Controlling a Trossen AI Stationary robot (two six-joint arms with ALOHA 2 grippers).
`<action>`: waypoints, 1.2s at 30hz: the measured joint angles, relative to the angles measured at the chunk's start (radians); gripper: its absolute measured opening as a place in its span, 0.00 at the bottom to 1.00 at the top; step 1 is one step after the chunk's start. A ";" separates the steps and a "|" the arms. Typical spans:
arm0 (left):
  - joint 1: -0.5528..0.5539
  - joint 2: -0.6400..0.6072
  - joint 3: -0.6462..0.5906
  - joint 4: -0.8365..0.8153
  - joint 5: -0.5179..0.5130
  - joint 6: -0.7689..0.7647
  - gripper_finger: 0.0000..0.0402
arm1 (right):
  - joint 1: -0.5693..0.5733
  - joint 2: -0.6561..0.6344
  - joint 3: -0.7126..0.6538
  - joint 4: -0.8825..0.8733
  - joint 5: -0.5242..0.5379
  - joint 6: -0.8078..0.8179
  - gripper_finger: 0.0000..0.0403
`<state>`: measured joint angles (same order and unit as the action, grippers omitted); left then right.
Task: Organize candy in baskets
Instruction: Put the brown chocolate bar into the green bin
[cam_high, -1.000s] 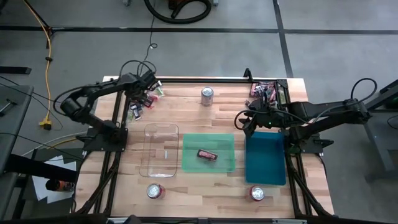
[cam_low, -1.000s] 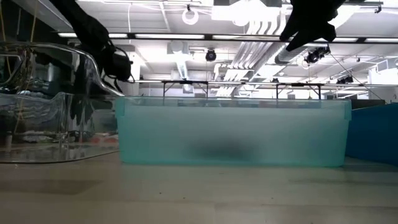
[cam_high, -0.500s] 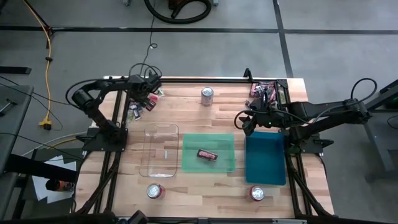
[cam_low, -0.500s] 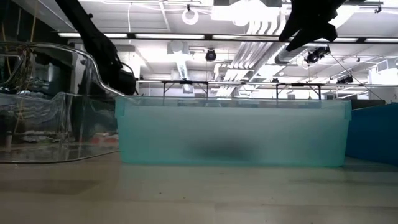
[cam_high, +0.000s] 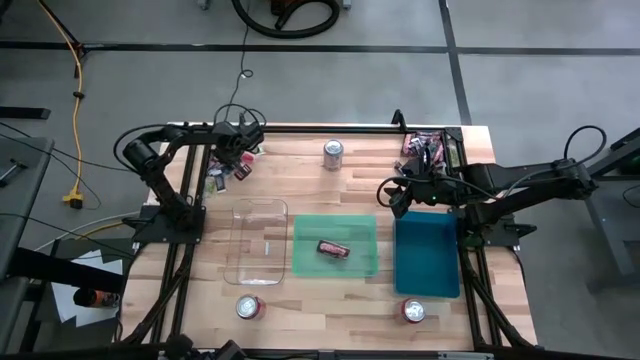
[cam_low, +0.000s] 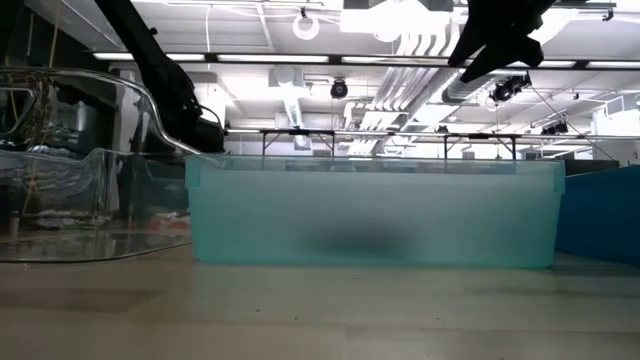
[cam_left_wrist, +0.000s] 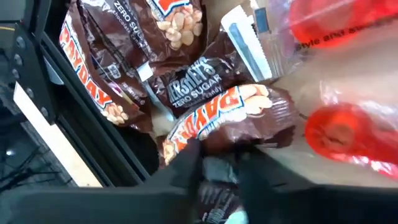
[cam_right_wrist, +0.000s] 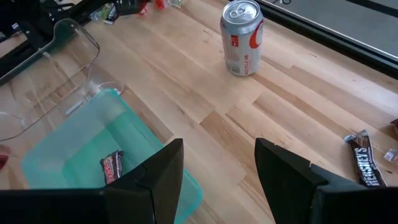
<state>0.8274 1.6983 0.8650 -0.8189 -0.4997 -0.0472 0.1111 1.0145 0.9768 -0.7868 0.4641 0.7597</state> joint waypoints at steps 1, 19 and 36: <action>-0.003 -0.010 -0.001 -0.007 0.010 0.000 0.07 | 0.000 0.000 0.000 0.000 0.000 0.000 0.48; -0.011 -0.525 -0.002 0.001 0.350 -0.193 0.00 | 0.000 0.000 0.000 0.006 0.000 0.000 0.48; -0.233 -0.395 -0.002 0.153 0.409 -0.159 0.00 | 0.000 0.000 0.000 0.006 0.003 0.001 0.48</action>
<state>0.5941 1.3036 0.8630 -0.6655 -0.0906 -0.2063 0.1112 1.0145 0.9768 -0.7804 0.4667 0.7610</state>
